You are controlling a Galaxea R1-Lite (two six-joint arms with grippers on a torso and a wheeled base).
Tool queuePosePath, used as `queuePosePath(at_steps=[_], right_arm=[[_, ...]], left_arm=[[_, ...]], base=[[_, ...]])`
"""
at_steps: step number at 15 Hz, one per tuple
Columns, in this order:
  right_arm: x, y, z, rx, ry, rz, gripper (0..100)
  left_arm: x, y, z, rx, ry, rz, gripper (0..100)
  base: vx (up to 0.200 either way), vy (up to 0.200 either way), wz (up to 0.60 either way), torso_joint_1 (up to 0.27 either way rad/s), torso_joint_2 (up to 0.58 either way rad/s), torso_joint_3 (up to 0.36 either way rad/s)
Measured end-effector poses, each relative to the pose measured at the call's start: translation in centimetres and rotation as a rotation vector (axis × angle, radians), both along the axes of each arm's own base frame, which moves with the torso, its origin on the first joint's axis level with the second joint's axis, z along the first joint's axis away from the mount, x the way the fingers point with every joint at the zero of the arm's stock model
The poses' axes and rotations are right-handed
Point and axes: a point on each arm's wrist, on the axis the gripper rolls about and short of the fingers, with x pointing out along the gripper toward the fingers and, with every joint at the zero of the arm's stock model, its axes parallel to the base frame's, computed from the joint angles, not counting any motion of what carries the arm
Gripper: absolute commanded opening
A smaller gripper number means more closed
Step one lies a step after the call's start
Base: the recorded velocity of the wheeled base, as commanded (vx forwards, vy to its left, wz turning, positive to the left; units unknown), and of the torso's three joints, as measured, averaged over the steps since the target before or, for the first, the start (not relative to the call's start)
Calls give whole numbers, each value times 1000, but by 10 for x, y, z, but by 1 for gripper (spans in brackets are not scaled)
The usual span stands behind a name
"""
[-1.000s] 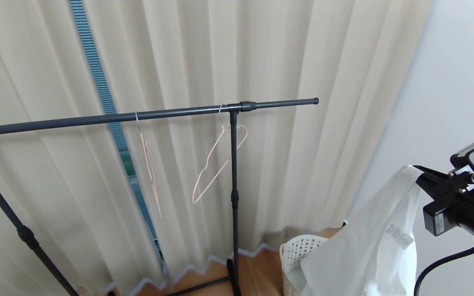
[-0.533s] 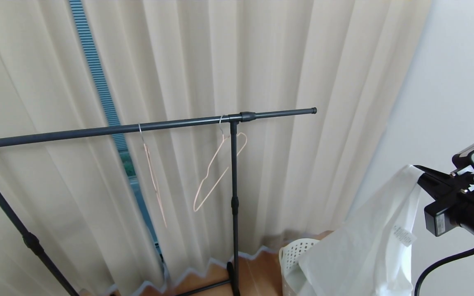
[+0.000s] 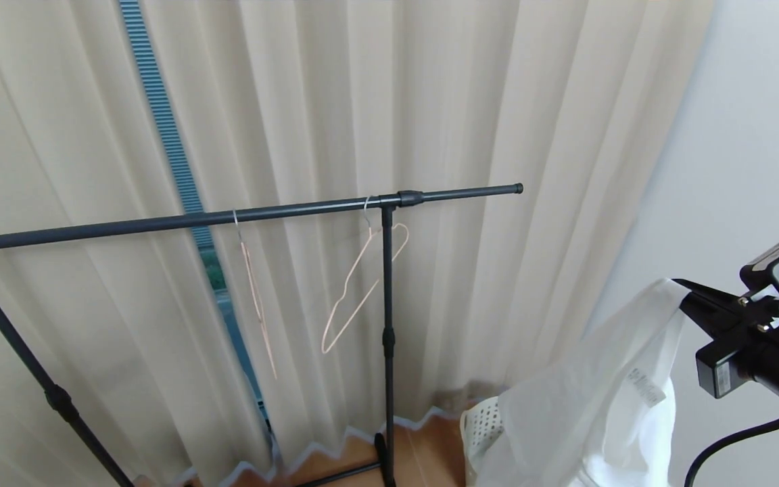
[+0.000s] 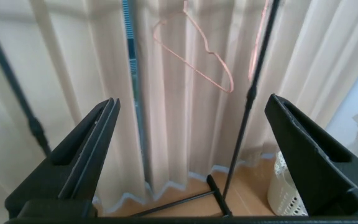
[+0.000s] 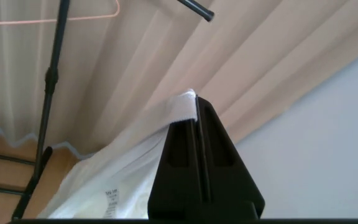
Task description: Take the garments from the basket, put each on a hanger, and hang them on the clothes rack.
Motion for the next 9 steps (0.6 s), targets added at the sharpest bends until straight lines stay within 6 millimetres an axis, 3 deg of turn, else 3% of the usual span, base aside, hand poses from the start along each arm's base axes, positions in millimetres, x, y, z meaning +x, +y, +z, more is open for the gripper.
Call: queuePosePath(at_steps=[2, 9], right_arm=[[0, 0, -1, -1, 2, 0, 0], [0, 0, 0, 1, -2, -1, 0]], left_arm=[[0, 0, 0, 0, 0, 0, 100], [0, 0, 0, 8, -2, 3, 100]], base=[[0, 0, 600, 12, -5, 0], [0, 0, 0, 0, 0, 0]])
